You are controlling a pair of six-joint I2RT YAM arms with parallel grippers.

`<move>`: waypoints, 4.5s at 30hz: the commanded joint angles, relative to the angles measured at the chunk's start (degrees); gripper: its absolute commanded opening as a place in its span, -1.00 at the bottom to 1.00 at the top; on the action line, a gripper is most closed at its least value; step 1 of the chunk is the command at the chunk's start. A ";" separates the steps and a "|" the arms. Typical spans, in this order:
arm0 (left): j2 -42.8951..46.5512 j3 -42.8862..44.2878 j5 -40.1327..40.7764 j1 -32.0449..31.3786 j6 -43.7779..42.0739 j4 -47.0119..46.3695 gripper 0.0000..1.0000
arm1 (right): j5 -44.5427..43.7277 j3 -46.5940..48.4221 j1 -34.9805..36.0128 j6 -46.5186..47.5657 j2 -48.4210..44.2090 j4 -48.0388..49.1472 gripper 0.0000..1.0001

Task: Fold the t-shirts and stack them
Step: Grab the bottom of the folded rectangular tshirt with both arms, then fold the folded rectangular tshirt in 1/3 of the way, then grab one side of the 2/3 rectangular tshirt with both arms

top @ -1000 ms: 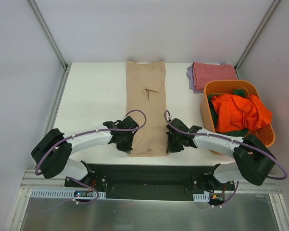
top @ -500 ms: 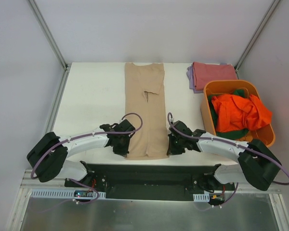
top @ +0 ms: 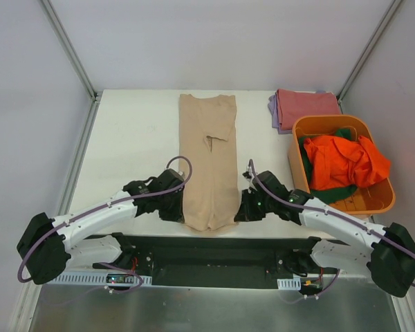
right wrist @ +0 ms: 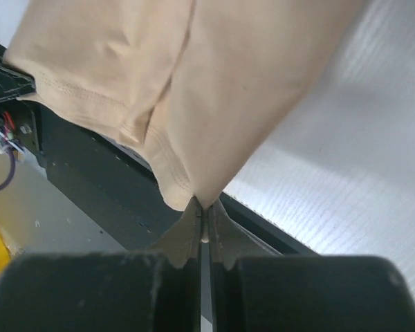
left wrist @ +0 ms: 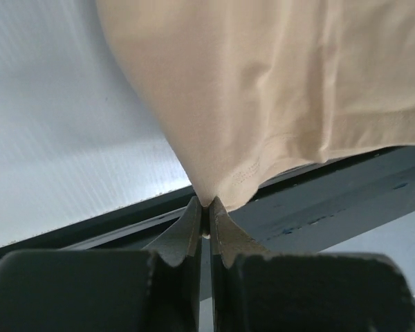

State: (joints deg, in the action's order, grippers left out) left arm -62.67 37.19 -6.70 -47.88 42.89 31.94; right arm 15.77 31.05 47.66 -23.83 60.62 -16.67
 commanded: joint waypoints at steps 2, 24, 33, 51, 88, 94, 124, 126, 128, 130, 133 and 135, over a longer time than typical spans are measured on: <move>-1.48 7.01 5.29 5.06 -1.06 -1.18 -1.00 | -3.72 8.75 -3.18 5.37 3.27 0.49 -0.99; -32.85 36.71 -2.43 26.16 -13.10 -14.63 -1.00 | -5.93 42.59 -19.53 15.04 37.01 10.25 -0.99; -44.01 45.86 -8.94 30.12 -16.00 -14.63 -1.00 | -2.41 51.21 -22.61 14.61 47.39 10.95 -0.99; -49.57 50.44 -13.17 33.99 -16.26 -12.61 0.24 | -0.39 57.28 -25.60 14.42 53.38 8.33 0.46; -60.55 52.65 -6.84 32.50 -14.42 -14.98 0.98 | 7.26 60.29 -24.02 15.84 65.07 8.75 0.92; -52.22 42.46 -9.11 32.06 -15.73 -15.07 0.98 | 6.38 47.20 -21.83 16.53 56.29 9.55 0.92; -4.02 -3.44 -2.00 25.47 4.39 -10.59 0.68 | -0.90 18.78 10.25 66.20 21.54 1.73 0.92; -6.22 -2.48 -1.57 24.33 5.44 -11.37 0.59 | -2.32 20.71 10.61 66.55 24.36 0.06 0.92; -8.24 -2.12 -1.30 23.88 6.41 -12.16 0.52 | -4.51 22.21 10.70 66.46 26.99 -1.69 0.94; -9.39 -2.12 -0.43 23.71 6.94 -12.43 0.41 | -6.79 23.09 10.61 66.20 29.28 -2.49 0.98; -10.88 -1.68 0.72 23.71 6.94 -12.52 0.31 | -9.78 23.71 10.70 65.41 31.57 -3.11 0.98; -12.11 -0.98 1.34 23.71 6.94 -12.61 0.20 | -11.45 23.88 10.70 65.32 32.28 -3.55 0.93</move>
State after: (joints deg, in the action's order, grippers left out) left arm -72.62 34.20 -7.16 -23.70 48.47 20.01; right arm 9.69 52.40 58.37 40.21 91.66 -17.87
